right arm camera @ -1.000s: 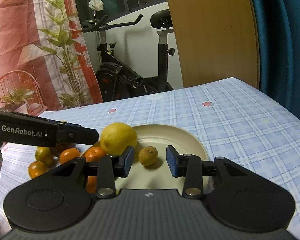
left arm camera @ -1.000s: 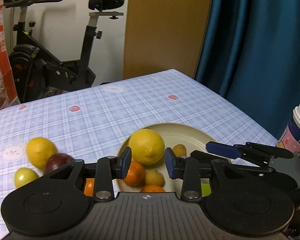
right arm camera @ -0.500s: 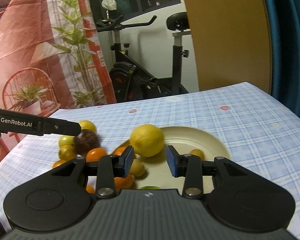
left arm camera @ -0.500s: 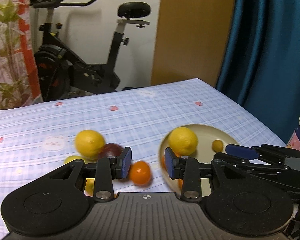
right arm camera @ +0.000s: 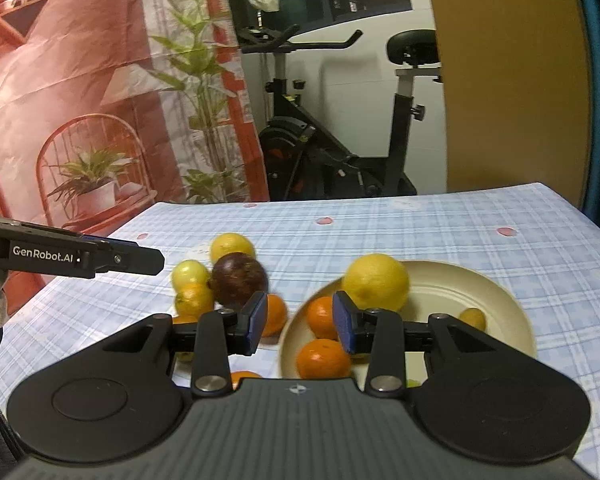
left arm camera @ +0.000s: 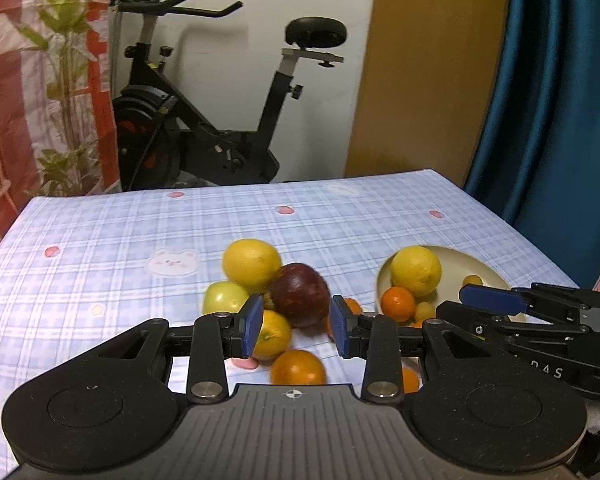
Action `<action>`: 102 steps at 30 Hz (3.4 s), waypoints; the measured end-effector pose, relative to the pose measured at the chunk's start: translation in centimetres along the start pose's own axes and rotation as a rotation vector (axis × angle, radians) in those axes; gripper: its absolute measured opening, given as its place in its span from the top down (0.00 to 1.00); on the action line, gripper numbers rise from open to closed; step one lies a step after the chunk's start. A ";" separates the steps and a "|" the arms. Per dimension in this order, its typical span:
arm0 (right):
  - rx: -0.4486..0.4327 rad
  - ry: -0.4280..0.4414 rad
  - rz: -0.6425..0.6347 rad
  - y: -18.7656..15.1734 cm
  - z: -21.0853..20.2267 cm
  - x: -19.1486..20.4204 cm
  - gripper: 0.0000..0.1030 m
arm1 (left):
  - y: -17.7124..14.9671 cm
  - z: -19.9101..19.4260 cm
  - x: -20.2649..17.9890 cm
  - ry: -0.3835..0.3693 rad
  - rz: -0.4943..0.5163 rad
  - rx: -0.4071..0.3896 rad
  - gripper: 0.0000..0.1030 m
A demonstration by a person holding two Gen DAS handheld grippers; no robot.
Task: Organize fruits
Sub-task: 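Move the right gripper back to the pile toward an orange, then close the right gripper on the orange and lift it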
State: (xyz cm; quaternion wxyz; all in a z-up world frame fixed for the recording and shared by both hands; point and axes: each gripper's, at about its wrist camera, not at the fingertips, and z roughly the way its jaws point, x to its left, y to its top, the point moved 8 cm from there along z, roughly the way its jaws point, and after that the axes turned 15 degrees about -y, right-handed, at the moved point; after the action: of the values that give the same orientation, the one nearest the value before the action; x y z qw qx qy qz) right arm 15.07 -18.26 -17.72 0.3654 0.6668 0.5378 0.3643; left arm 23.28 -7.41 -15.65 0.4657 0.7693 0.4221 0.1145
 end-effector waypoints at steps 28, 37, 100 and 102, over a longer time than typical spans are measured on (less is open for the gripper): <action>0.050 0.073 -0.110 -4.2 0.2 3.6 0.62 | -4.9 -1.3 2.5 0.014 -0.126 0.028 0.63; 0.068 0.082 -0.115 -4.9 0.6 3.6 0.62 | -5.6 -0.6 1.9 -0.002 -0.125 0.048 0.63; 0.121 0.137 -0.128 -6.5 2.4 4.9 0.58 | -5.2 1.2 -0.2 -0.066 -0.110 0.103 0.63; 0.122 0.137 -0.123 -6.5 2.5 4.9 0.58 | -4.9 1.4 -0.4 -0.059 -0.102 0.105 0.63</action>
State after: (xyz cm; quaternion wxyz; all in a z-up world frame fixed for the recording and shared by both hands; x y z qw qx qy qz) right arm 15.09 -12.71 -24.10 0.3080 0.6271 0.6227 0.3524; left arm 21.12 -7.51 -20.32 0.4423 0.7733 0.4521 0.0454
